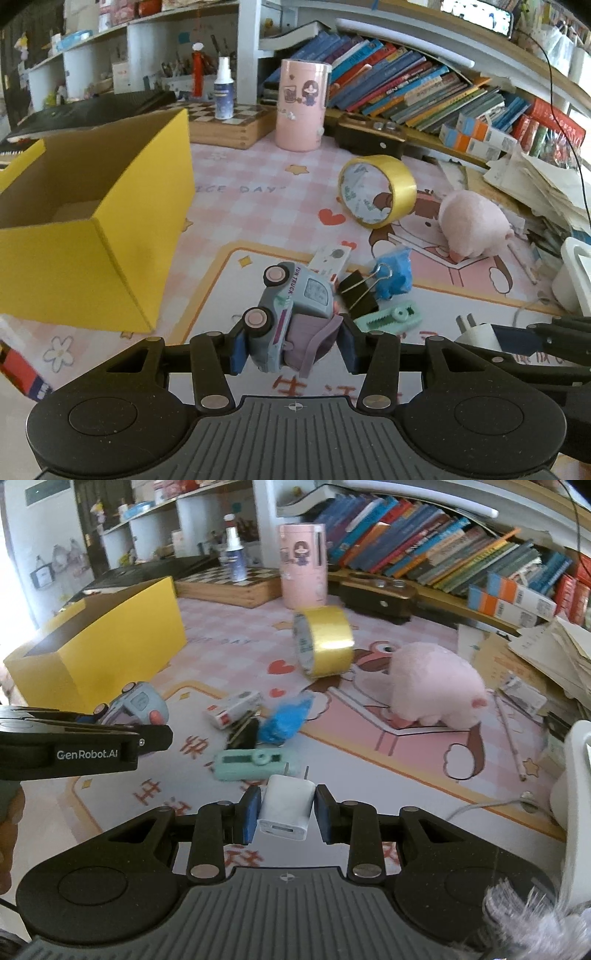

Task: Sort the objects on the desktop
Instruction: 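Carry the toy car and charger with both tools toward the yellow box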

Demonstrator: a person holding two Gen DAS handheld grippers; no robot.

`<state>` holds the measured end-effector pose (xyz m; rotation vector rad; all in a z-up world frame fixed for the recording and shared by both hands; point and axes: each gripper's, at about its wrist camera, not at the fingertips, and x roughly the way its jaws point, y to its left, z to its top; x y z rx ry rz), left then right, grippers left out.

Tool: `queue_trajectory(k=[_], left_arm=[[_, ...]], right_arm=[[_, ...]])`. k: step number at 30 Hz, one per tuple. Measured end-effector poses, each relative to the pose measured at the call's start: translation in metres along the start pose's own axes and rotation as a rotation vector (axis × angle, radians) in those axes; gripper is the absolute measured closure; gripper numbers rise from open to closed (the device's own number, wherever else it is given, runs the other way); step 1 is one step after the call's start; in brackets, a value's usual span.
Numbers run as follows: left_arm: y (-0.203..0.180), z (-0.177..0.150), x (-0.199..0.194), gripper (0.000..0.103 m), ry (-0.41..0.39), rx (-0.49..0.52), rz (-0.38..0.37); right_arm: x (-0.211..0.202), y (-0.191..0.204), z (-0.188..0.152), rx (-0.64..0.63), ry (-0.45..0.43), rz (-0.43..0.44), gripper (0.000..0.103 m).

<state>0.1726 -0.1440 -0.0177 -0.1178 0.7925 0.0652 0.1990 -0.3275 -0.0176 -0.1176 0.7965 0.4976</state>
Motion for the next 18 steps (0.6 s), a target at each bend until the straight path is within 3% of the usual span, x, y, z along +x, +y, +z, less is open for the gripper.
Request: queue_trajectory(k=[18], left_arm=[[0.068, -0.026, -0.042, 0.056, -0.043, -0.011, -0.054]], right_arm=[[-0.016, 0.079, -0.006, -0.023, -0.017, -0.03, 0.074]])
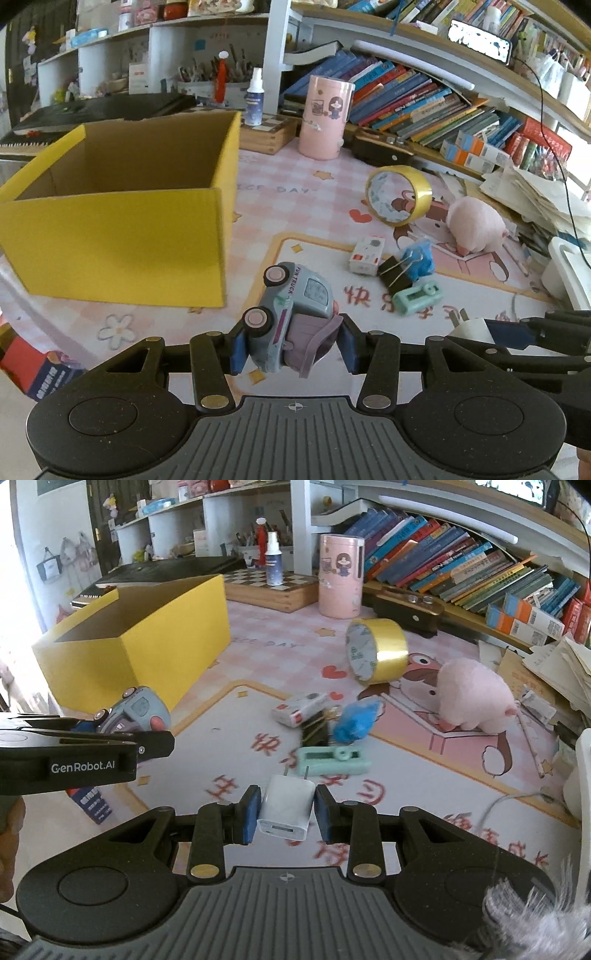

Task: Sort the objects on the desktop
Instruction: 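Carry the toy car and charger with both tools toward the yellow box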

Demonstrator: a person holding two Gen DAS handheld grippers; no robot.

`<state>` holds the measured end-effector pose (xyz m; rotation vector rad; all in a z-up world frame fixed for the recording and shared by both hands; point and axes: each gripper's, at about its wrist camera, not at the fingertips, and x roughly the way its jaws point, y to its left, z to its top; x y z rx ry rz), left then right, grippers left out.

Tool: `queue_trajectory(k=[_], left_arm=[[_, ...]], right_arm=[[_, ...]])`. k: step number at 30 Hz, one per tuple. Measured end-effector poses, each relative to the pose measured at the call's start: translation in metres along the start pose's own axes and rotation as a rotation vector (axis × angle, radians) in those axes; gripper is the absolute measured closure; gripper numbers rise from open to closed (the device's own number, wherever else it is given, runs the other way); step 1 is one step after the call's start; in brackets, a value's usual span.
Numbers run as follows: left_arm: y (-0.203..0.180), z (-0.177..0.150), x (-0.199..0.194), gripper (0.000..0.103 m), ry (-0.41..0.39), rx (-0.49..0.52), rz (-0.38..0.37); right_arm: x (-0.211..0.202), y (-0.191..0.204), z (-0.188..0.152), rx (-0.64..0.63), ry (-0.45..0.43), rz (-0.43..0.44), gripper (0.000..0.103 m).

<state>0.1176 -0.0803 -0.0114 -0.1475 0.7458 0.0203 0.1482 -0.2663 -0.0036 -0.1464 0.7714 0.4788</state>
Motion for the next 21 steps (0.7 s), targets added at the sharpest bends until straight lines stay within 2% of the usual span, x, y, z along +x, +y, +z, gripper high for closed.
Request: queue_trajectory(k=[10, 21], left_arm=[[0.06, -0.026, -0.036, 0.056, 0.027, 0.003, -0.05], [0.122, -0.059, -0.079, 0.056, 0.045, 0.026, -0.04]], right_arm=[[-0.011, 0.074, -0.014, 0.02, 0.018, -0.02, 0.074], [-0.021, 0.16, -0.044, 0.039, 0.045, -0.003, 0.074]])
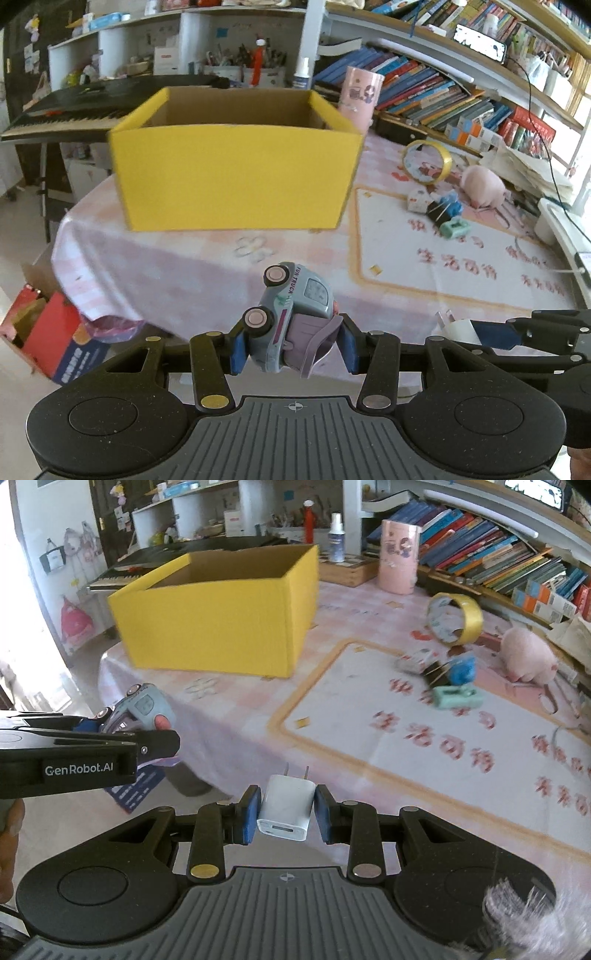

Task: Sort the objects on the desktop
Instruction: 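Carry the toy car and charger with both tools toward the yellow box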

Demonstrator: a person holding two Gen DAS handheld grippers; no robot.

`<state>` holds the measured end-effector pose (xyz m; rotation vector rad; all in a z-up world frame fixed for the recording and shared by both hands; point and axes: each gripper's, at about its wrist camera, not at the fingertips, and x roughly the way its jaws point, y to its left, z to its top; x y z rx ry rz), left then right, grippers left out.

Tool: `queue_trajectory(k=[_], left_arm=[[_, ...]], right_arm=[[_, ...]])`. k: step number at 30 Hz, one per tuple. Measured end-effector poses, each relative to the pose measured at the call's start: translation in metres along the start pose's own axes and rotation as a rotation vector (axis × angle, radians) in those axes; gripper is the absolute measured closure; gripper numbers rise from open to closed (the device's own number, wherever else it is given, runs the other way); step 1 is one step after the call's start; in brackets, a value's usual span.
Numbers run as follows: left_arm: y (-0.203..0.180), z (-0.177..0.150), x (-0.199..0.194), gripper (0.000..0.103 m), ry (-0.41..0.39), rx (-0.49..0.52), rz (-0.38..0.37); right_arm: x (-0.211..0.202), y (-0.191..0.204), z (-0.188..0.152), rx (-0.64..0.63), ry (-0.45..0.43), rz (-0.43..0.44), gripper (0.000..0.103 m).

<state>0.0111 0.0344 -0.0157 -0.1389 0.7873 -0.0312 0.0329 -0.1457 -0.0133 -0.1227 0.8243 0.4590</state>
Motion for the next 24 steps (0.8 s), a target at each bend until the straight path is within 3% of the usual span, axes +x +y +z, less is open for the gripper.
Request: queue_trajectory(k=[12, 24], left_arm=[[0.049, -0.018, -0.038, 0.056, -0.042, -0.062, 0.07], [0.064, -0.02, -0.045, 0.056, -0.069, -0.083, 0.075]], right_arm=[[-0.004, 0.063, -0.003, -0.058, -0.015, 0.054, 0.074], [-0.004, 0.082, 0.002, -0.115, -0.026, 0.063, 0.074]])
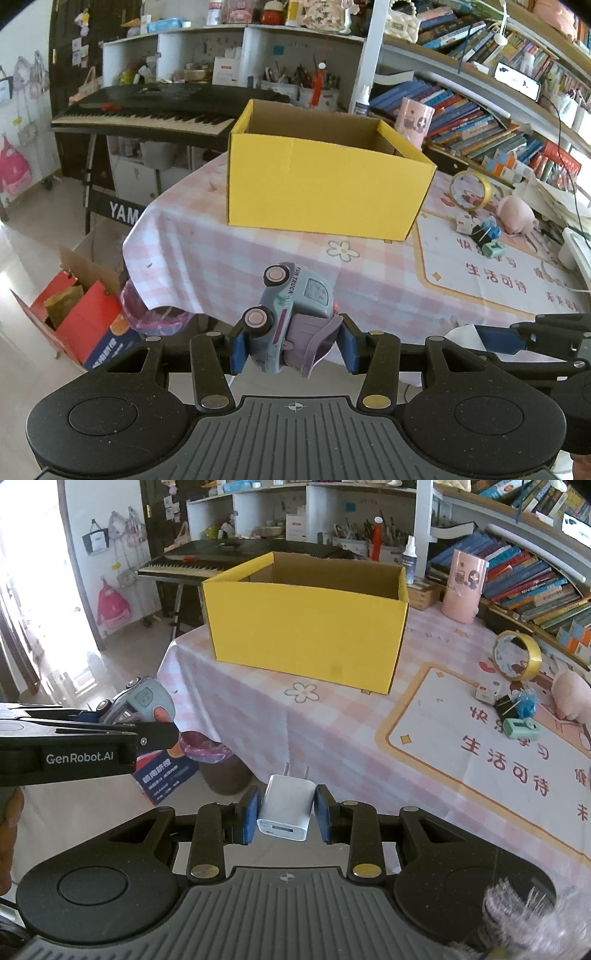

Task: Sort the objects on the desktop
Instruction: 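Carry the toy car and charger with both tools toward the yellow box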

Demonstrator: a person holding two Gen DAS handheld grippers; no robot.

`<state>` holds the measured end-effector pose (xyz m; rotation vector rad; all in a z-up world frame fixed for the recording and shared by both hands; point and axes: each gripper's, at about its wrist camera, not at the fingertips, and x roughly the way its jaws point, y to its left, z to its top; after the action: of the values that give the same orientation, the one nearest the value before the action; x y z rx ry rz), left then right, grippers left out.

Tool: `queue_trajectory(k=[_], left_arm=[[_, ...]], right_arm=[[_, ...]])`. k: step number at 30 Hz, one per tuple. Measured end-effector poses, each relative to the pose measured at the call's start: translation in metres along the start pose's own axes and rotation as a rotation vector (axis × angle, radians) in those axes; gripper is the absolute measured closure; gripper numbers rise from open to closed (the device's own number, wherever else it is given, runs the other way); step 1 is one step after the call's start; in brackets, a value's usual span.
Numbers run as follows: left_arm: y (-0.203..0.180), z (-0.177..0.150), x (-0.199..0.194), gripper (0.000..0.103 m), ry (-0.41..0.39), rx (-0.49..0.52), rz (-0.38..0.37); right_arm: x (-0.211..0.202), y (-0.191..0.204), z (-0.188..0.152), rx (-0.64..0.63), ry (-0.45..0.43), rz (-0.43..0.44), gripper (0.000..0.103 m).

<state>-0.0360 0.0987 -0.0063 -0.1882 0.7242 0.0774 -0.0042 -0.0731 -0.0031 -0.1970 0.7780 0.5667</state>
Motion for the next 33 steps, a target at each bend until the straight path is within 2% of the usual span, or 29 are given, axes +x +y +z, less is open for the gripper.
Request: queue_trajectory(k=[19, 27, 33], left_arm=[[0.015, 0.008, 0.006, 0.056, -0.032, -0.039, -0.025], [0.023, 0.028, 0.015, 0.056, -0.046, -0.078, -0.041], [0.021, 0.051, 0.022, 0.056, -0.077, -0.08, -0.055]], right_arm=[[0.006, 0.013, 0.017, -0.04, -0.016, -0.026, 0.074], [0.017, -0.004, 0.039, 0.041, -0.007, -0.03, 0.074], [0.023, -0.016, 0.064, 0.085, -0.039, -0.018, 0.074]])
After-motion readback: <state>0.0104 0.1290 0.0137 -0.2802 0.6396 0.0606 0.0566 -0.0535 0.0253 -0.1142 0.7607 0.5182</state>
